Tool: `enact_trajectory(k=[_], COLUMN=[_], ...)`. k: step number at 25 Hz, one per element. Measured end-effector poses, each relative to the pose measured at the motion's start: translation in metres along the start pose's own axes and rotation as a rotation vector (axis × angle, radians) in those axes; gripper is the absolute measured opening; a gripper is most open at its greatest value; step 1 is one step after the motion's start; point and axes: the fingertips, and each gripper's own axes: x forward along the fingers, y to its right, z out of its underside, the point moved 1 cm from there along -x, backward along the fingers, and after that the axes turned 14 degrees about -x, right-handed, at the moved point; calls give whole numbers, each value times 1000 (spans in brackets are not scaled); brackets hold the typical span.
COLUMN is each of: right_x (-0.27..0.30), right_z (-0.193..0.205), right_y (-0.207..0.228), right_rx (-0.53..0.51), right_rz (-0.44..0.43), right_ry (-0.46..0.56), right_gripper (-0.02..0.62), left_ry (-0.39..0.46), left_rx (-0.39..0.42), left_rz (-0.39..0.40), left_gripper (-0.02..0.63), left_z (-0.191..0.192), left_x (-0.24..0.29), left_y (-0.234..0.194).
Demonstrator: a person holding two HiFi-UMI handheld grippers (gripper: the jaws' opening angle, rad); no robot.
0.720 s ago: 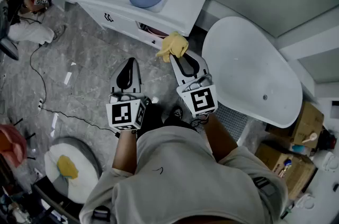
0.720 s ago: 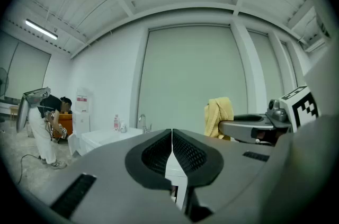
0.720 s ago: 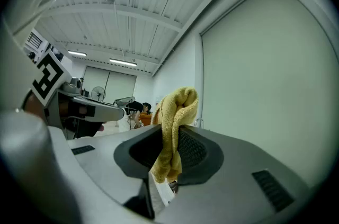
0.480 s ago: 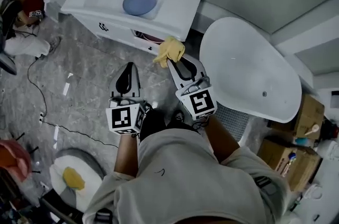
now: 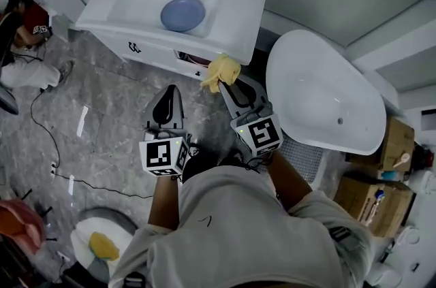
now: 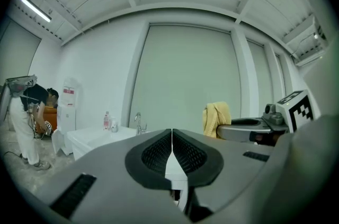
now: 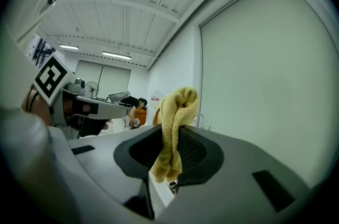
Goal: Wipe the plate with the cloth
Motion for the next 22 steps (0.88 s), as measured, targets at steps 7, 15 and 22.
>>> enact_trajectory(k=[7,15,22], right_x=[48,105,194], right_z=[-13,15,27], right_y=[-13,37,112], right_rx=[13,6,31], right_rz=[23,11,-53], right_ry=[-24,-37,22], right_gripper=[74,74,74], left_ry=[-49,-65,-89], left_rx=[-25,-36,-22], left_rz=[45,16,-16], left_gripper=[21,21,21], left_z=[-4,-3,-22], left_x=[16,85,186], left_y=[-43,-68,-89])
